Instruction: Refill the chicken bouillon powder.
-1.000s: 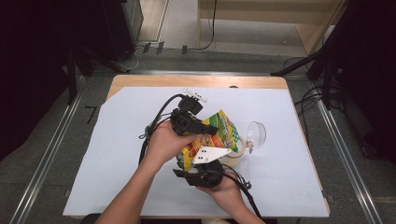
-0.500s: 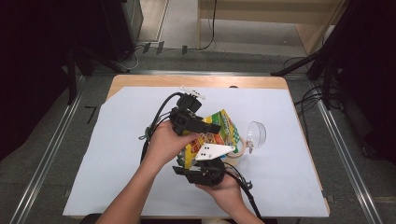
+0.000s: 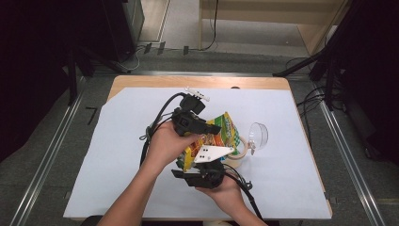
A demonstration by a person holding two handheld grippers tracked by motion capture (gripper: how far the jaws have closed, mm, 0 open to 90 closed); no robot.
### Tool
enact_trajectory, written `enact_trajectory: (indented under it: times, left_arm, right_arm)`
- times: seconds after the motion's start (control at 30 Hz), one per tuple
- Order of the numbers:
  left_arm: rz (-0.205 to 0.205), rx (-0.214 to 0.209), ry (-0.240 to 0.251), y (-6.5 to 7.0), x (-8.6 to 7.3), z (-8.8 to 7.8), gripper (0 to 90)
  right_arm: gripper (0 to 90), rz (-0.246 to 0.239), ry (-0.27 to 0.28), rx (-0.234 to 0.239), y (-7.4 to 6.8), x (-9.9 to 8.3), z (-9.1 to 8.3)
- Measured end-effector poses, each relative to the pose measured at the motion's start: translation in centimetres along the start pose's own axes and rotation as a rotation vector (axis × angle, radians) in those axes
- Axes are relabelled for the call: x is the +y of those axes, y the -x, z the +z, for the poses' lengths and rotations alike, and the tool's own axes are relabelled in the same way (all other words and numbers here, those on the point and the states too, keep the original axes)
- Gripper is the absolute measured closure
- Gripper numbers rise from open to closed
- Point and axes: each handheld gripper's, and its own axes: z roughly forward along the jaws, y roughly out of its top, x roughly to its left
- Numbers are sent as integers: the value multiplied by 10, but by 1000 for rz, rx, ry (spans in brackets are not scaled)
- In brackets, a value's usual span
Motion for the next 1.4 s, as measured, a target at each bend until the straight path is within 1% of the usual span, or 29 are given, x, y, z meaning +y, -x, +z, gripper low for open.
enact_trajectory:
  times: [0.07,0.1,0.17,0.27,0.33,0.37,0.4,0.43,0.47,0.53,0.6,0.7,0.77,0.8,0.87,0.93,1.03,1.23,1.4]
  left_arm:
    - [2,-13,-8,-1,5,2,826]
    - [3,-11,-6,-3,8,4,826]
    - [-5,-10,-12,-7,14,5,824]
    - [0,-33,0,-10,19,6,822]
    - [2,-36,11,-10,18,5,812]
    - [-6,-47,27,-12,17,6,802]
    - [-17,-68,29,-14,17,6,795]
    - [-25,-79,32,-15,17,7,795]
    - [-23,-77,30,-16,17,8,791]
    - [-21,-70,32,-15,17,8,791]
    - [-12,-67,33,-15,16,8,795]
    - [-4,-46,40,-13,14,6,801]
    - [-3,-28,38,-13,11,5,804]
    - [-4,-34,42,-14,10,5,808]
    - [-13,-42,52,-15,8,3,810]
    - [-8,-34,53,-13,7,1,810]
    - [-9,-36,56,-11,7,1,802]
    - [1,-28,58,-9,6,-2,802]
    - [3,-26,66,-7,5,-4,805]
  right_arm:
    - [688,-42,-20,-21,-1,1,-1]
    - [704,-45,-24,-28,1,3,-2]
    - [719,-23,-28,-26,7,7,-3]
    - [724,-22,-19,-44,12,10,-4]
    - [726,-22,-7,-50,14,10,-4]
    - [726,-26,-3,-50,15,10,-4]
    - [727,-14,-5,-46,16,10,-3]
    - [728,-11,-4,-46,16,9,-3]
    - [728,-5,-3,-51,17,9,-2]
    - [728,2,-6,-46,18,8,-2]
    - [728,0,-5,-49,17,8,-2]
    - [727,-4,-9,-47,17,8,-2]
    - [727,5,-18,-29,18,8,-1]
    - [727,10,-19,-25,17,8,1]
    - [727,0,-24,-28,17,7,2]
    - [728,-3,-24,-26,15,8,3]
    - [728,-10,-15,-29,14,8,3]
    - [729,-5,-17,-27,13,9,3]
    - [729,-13,-14,-27,11,10,3]
